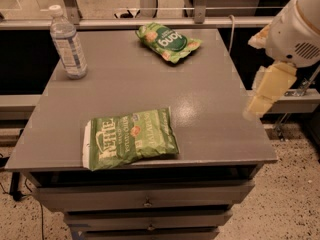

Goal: Pick blue plastic bottle

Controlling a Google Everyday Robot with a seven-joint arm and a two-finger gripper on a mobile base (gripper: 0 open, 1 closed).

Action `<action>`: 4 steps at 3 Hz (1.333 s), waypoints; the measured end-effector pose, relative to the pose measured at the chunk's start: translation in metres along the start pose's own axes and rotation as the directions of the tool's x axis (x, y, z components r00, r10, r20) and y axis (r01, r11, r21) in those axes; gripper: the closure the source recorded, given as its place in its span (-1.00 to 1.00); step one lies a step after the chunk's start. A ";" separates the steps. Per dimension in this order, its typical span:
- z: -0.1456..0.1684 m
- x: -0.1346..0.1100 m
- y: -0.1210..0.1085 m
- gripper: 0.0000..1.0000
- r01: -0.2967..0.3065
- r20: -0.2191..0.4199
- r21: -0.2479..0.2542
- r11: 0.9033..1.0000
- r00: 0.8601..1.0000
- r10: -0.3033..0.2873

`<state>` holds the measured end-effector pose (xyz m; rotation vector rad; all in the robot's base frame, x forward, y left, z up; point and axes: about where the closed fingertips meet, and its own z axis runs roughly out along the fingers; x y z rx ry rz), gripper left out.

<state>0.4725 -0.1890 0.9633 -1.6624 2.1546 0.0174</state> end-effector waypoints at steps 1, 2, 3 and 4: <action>0.043 -0.051 -0.024 -1.00 -0.007 0.159 -0.011 1.000 0.987 0.009; 0.074 -0.118 -0.037 -1.00 -0.013 0.301 -0.010 1.000 0.953 0.016; 0.071 -0.123 -0.043 -1.00 -0.020 0.318 0.019 1.000 0.948 0.013; 0.072 -0.123 -0.042 -1.00 -0.018 0.315 0.016 1.000 0.949 0.012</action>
Offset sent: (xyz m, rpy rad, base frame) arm 0.1267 0.2069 -0.0199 0.4765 -0.1280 0.0882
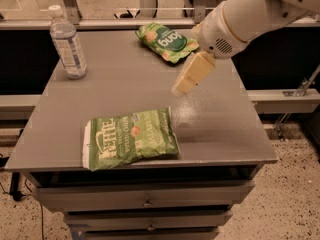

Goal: Pick blue plastic bottle

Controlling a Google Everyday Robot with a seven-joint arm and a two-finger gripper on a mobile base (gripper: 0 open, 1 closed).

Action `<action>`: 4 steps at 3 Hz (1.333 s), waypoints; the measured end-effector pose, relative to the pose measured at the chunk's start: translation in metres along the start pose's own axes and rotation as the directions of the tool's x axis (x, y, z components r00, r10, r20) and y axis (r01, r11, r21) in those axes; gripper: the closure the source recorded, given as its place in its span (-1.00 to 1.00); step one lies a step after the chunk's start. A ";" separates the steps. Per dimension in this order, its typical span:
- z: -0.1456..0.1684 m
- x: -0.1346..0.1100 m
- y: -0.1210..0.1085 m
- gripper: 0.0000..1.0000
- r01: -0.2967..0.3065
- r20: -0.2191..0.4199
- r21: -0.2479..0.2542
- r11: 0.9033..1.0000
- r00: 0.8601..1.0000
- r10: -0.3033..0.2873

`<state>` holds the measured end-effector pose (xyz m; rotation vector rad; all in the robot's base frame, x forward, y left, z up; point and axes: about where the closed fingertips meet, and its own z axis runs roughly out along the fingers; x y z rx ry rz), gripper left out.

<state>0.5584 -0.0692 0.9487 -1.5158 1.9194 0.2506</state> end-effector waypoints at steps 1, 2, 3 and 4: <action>0.003 -0.004 -0.001 -1.00 -0.012 0.024 0.009 1.000 1.000 0.012; 0.042 -0.035 -0.013 -1.00 -0.031 0.140 -0.008 0.999 0.990 0.032; 0.089 -0.078 -0.040 -1.00 -0.052 0.296 -0.019 0.998 0.954 0.055; 0.132 -0.124 -0.065 -1.00 -0.065 0.441 -0.042 0.997 0.894 0.077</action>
Offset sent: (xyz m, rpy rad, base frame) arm 0.0891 0.0993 -0.0200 0.3356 -0.0624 0.0196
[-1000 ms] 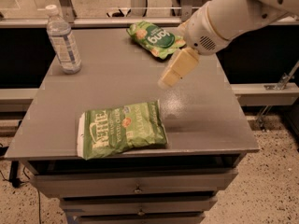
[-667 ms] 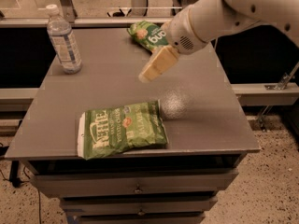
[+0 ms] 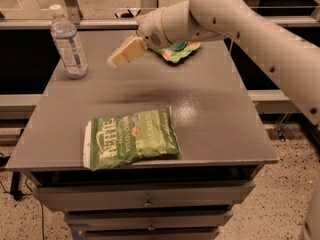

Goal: Pick blue plastic bottle

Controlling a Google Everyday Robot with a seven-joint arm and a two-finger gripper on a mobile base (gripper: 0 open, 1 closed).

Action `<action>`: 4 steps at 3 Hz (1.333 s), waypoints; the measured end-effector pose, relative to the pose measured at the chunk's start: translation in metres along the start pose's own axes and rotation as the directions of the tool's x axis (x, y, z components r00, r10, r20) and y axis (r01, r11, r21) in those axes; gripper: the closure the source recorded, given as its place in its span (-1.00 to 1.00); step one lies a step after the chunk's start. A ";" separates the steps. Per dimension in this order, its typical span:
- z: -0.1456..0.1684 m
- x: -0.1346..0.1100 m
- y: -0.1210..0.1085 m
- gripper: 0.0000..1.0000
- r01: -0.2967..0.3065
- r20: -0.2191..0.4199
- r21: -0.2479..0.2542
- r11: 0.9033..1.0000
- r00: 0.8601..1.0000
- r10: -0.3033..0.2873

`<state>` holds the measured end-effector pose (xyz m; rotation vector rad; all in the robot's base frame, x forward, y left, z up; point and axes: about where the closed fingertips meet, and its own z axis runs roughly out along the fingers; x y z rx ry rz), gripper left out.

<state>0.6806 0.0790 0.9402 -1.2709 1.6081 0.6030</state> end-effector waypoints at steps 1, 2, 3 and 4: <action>0.048 -0.025 -0.005 -1.00 0.000 0.121 -0.044 0.999 0.993 0.005; 0.087 -0.049 0.001 -1.00 0.010 0.210 -0.099 0.995 0.978 0.011; 0.118 -0.066 0.019 -1.00 0.022 0.264 -0.164 0.986 0.964 0.022; 0.139 -0.071 0.039 -1.00 0.023 0.279 -0.220 0.975 0.959 0.040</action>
Offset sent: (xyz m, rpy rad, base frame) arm 0.0432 0.1431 0.0149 0.2995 -0.0370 0.2011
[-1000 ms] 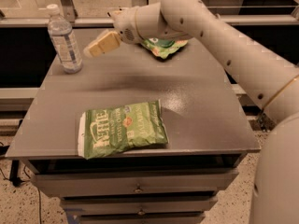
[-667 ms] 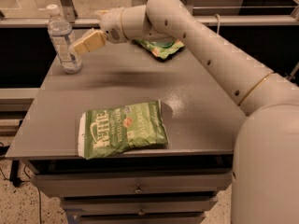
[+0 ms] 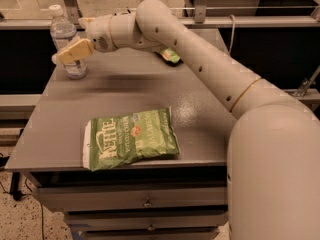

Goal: Pick blue plastic bottle

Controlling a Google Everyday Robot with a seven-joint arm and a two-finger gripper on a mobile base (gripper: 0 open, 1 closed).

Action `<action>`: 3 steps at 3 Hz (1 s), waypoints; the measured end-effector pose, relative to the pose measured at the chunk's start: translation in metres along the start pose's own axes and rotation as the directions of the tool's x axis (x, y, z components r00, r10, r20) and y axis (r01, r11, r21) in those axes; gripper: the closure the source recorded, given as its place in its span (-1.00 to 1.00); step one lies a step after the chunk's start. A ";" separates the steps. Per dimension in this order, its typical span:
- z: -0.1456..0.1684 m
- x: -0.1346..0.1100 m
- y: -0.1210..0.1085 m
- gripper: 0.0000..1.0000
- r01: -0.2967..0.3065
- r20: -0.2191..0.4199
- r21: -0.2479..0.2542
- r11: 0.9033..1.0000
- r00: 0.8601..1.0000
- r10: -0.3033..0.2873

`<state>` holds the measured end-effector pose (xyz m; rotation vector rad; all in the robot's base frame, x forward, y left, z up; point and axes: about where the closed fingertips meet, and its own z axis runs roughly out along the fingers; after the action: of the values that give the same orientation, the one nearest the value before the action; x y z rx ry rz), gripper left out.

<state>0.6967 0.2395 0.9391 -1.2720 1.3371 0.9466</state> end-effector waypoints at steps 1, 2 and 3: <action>0.016 0.006 0.012 -1.00 -0.013 0.000 -0.033 0.999 1.000 0.013; 0.022 0.012 0.017 -0.63 -0.023 -0.003 -0.040 0.999 1.000 0.023; 0.023 0.018 0.020 -0.15 -0.032 -0.003 -0.038 0.999 0.999 0.032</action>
Offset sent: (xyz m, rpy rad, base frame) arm -0.0149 0.0206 -0.0267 -0.0035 0.0431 0.0302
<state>0.6816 0.2613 0.9155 -1.2839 1.3506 0.9972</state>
